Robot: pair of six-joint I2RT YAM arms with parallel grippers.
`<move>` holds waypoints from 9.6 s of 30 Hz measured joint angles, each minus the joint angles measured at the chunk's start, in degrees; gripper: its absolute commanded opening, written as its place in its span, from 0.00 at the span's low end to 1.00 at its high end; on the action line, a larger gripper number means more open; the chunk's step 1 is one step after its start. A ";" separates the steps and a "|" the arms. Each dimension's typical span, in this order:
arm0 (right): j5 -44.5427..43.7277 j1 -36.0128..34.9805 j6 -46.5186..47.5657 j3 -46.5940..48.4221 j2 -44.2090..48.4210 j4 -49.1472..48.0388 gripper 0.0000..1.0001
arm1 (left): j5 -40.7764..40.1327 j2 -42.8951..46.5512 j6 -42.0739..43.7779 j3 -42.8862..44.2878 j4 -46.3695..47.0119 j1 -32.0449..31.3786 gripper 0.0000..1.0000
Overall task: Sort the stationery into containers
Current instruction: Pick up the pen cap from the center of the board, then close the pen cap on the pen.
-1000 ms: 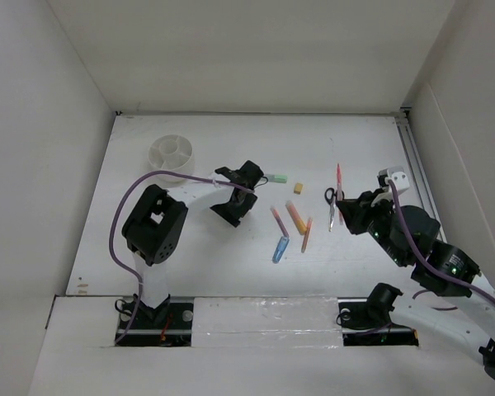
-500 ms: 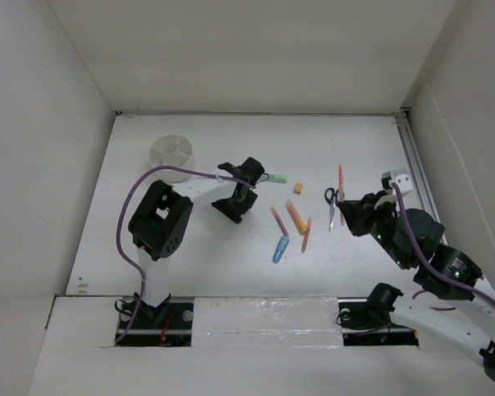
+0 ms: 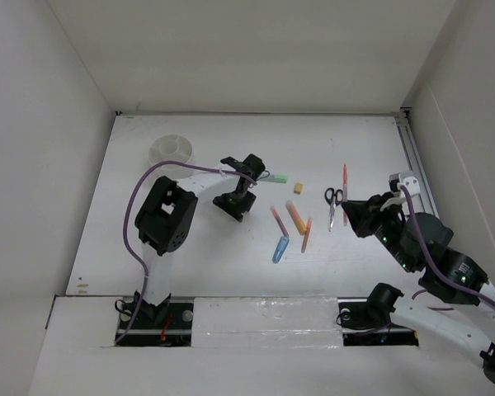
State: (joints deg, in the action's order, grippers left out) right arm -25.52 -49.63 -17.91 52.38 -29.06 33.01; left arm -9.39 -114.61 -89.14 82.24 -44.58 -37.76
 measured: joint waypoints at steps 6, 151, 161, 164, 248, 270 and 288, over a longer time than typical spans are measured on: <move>0.00 0.00 0.20 0.00 1.16 0.04 0.00 | 0.39 -1.92 0.07 2.58 -3.02 0.00 0.32; 39.28 -2.84 -21.99 -20.33 -40.92 -80.15 0.00 | 45.72 62.93 49.31 -33.16 55.93 17.25 0.00; 39.56 -2.19 -21.99 -20.33 -39.85 -79.97 0.00 | 45.29 62.93 49.31 -33.16 55.89 17.25 0.00; 39.60 -2.19 -21.99 -20.33 -39.85 -79.97 0.00 | 45.31 62.93 49.31 -33.16 55.89 17.25 0.00; 45.70 0.68 -23.52 -16.72 -41.79 -77.02 0.00 | 47.76 64.11 49.48 -37.29 62.82 17.64 0.00; 47.15 1.29 -24.96 -15.78 -40.85 -75.58 0.00 | 48.15 63.69 50.10 -37.64 63.21 16.46 0.00; 49.53 2.99 -31.98 -15.78 -40.26 -75.38 0.00 | 46.62 63.67 51.39 -37.57 63.14 15.61 0.00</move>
State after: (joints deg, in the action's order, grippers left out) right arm 24.01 -46.63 -49.89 36.60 -69.32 -42.37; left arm 37.23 -50.94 -37.76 44.66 18.57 -22.15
